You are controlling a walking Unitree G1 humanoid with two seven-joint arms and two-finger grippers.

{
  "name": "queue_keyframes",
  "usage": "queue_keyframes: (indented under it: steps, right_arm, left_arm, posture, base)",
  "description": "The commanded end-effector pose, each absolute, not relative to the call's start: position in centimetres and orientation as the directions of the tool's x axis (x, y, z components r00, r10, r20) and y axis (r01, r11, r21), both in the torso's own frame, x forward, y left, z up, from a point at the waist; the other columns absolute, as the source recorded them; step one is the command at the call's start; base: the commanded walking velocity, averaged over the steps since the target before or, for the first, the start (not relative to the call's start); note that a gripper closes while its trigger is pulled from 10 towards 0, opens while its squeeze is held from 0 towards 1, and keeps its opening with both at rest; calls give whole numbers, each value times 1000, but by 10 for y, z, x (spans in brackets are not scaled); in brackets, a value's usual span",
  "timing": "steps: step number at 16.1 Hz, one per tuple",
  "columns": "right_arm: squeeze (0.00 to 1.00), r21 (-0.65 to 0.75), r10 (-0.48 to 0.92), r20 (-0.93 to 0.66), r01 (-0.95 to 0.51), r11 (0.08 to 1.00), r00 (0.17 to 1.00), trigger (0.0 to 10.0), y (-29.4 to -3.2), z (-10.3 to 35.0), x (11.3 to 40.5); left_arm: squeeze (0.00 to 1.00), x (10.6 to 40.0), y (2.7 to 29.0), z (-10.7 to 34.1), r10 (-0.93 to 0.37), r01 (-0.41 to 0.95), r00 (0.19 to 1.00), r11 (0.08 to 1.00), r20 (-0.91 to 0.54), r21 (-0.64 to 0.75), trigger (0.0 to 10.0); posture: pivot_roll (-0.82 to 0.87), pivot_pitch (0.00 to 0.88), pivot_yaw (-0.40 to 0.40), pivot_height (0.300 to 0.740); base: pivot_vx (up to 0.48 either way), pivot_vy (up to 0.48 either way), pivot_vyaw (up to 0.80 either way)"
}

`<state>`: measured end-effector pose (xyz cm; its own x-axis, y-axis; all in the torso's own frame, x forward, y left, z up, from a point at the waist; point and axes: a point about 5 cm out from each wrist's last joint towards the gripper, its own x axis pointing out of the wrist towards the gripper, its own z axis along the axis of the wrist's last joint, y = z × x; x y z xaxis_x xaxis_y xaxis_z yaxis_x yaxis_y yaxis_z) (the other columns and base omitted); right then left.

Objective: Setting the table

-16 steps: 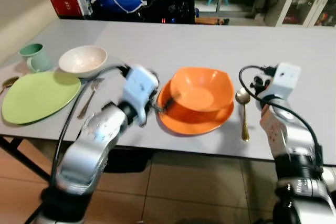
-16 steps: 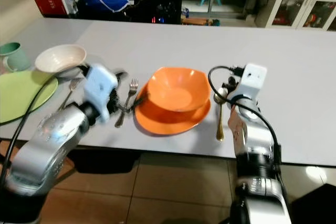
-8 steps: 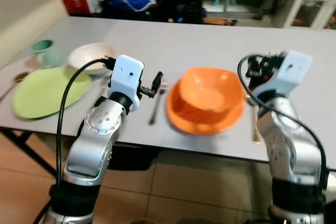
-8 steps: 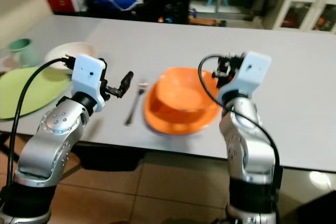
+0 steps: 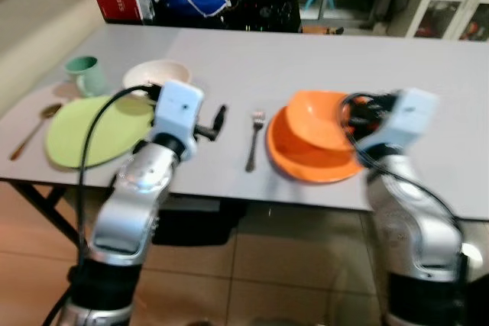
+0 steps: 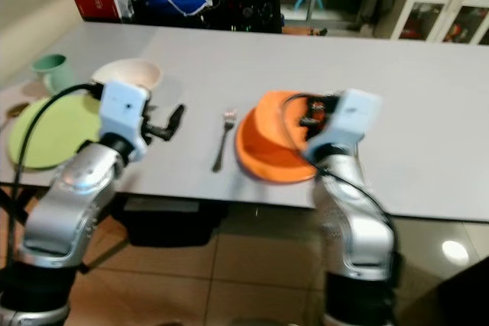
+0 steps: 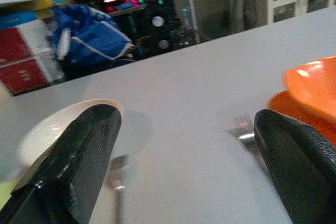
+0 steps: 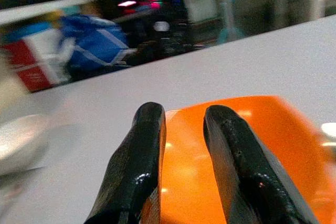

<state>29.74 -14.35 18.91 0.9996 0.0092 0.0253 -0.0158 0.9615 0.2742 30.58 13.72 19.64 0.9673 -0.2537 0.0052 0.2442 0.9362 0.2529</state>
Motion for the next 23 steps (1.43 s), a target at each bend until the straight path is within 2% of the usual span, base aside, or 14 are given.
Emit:
queue_keyframes:
  steps: [1, 4, 5, 6, 7, 8, 11, 12, 13, 14, 23]
  right_arm:
    - [0, 271, 13, 34, -22, 962, 999, 10000, -146, 193, 298]
    - [0, 286, 15, 31, -23, 958, 999, 10000, -144, 192, 298]
    - [0, 295, 22, 32, -31, 955, 999, 10000, -143, 192, 298]
    - [0, 311, 46, 39, -56, 949, 998, 10000, -139, 194, 300]
    - [588, 305, 59, 40, -68, 950, 997, 10000, -137, 193, 303]
    - [1000, 307, 51, 47, -63, 950, 998, 10000, -137, 194, 304]
    - [1000, 279, 27, 16, -31, 960, 1000, 10000, -140, 191, 307]
    - [890, 270, 28, 12, -30, 962, 1000, 10000, -139, 191, 308]
    - [0, 261, 27, 8, -28, 965, 1000, 10000, -139, 191, 308]
    - [0, 258, 29, 5, -30, 966, 1000, 10000, -139, 190, 307]
    - [0, 256, 50, -21, -43, 966, 999, 10000, -136, 183, 307]
  left_arm:
    - [0, 307, 134, 202, -261, 248, 965, 936, 19, 249, 10000]
    - [0, 311, 137, 202, -242, 231, 970, 946, 17, 228, 10000]
    - [125, 310, 137, 203, -245, 235, 969, 947, 18, 219, 10000]
    - [318, 310, 139, 205, -241, 232, 970, 950, 20, 209, 10000]
    - [906, 311, 141, 204, -238, 230, 971, 952, 14, 201, 10000]
    - [1000, 313, 144, 201, -229, 223, 973, 953, 6, 204, 10000]
    - [1000, 314, 143, 205, -216, 205, 976, 954, 24, 219, 10000]
    - [1000, 315, 144, 205, -210, 200, 977, 955, 23, 220, 10000]
    - [655, 316, 146, 203, -204, 196, 979, 953, 13, 230, 10000]
    - [0, 317, 147, 202, -200, 192, 980, 952, 9, 240, 10000]
    - [0, 319, 150, 205, -186, 176, 982, 952, 17, 250, 10000]
  posture:
    - [9, 0, 36, 740]
    - [17, 0, 23, 740]
    - [28, 0, 17, 740]
    - [31, 0, 19, 740]
    - [20, 0, 24, 740]
    - [12, 0, 25, 740]
    - [21, 0, 20, 740]
    - [16, 0, 21, 740]
    - [10, 0, 22, 740]
    - [8, 0, 24, 740]
    - [21, 0, 21, 740]
  base:
    - [0, 341, 0]
    - [0, 349, 0]
    - [0, 360, 0]
    - [0, 368, 0]
    - [0, 371, 0]
    - [0, 371, 0]
    - [0, 371, 0]
    - [0, 371, 0]
    - [0, 405, 0]
    - [0, 435, 0]
    - [0, 472, 0]
